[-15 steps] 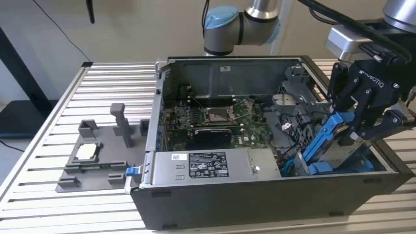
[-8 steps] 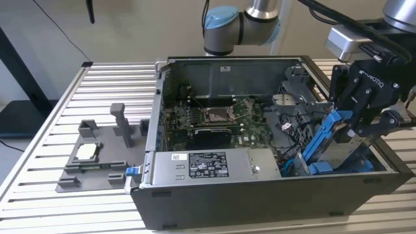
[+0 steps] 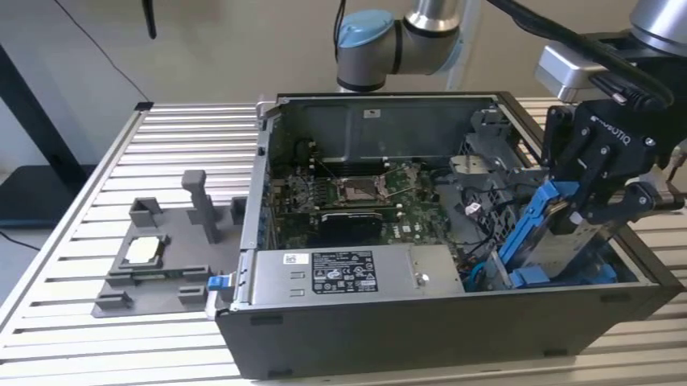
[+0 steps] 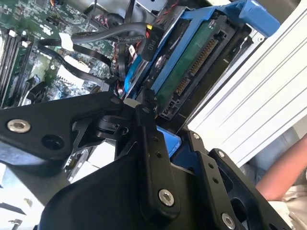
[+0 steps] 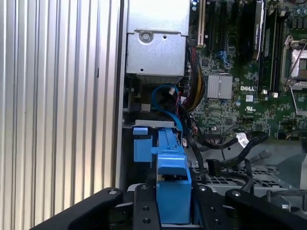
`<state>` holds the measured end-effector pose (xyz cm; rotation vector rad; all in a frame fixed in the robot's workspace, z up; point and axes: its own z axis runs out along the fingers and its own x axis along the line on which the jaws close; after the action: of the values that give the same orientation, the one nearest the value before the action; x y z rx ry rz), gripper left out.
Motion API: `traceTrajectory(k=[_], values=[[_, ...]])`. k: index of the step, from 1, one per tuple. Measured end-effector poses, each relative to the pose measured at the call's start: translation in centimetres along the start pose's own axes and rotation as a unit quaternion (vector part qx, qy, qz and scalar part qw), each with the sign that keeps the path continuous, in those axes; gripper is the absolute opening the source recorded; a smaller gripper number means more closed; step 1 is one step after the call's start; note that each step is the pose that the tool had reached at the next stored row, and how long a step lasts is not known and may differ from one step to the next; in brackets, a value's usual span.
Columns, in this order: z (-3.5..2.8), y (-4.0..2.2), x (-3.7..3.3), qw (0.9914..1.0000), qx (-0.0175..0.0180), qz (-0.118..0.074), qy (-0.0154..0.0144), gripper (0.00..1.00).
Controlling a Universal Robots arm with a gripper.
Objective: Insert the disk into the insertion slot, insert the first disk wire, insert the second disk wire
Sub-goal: 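Insert the disk into the insertion slot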
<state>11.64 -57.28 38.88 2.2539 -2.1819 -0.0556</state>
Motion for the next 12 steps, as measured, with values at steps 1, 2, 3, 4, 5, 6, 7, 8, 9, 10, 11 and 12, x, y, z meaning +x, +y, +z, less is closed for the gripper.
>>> traceTrajectory(k=[1, 2, 3, 4, 5, 6, 7, 8, 9, 10, 11, 12], values=[[0.01, 0.07, -0.03, 1.00000, 0.0002, 0.001, -0.0024, 0.32], [0.01, 0.11, -0.04, 0.99999, 0.0002, 0.001, -0.0039, 0.32], [0.01, 0.12, -0.03, 0.99999, 0.0002, 0.001, -0.0040, 0.32], [0.01, 0.12, 0.00, 0.99999, 0.0002, 0.001, -0.0040, 0.32], [0.02, 0.14, 0.01, 0.99999, 0.0002, 0.001, -0.0041, 0.32], [0.03, 0.16, 0.01, 0.99999, 0.0001, 0.001, -0.0044, 0.32], [0.01, 0.16, 0.01, 0.99999, 0.0001, 0.001, -0.0040, 0.34], [0.01, 0.17, 0.02, 0.99999, 0.0002, 0.001, -0.0040, 0.34], [0.01, 0.16, 0.02, 0.99999, 0.0002, 0.001, -0.0039, 0.40], [-0.04, 0.17, 0.03, 0.99999, 0.0002, 0.001, -0.0039, 0.40], [-0.22, 0.17, 0.01, 0.99999, 0.0002, 0.001, -0.0039, 0.40], [-0.54, 0.18, -0.02, 0.99999, 0.0002, 0.001, -0.0041, 0.40]])
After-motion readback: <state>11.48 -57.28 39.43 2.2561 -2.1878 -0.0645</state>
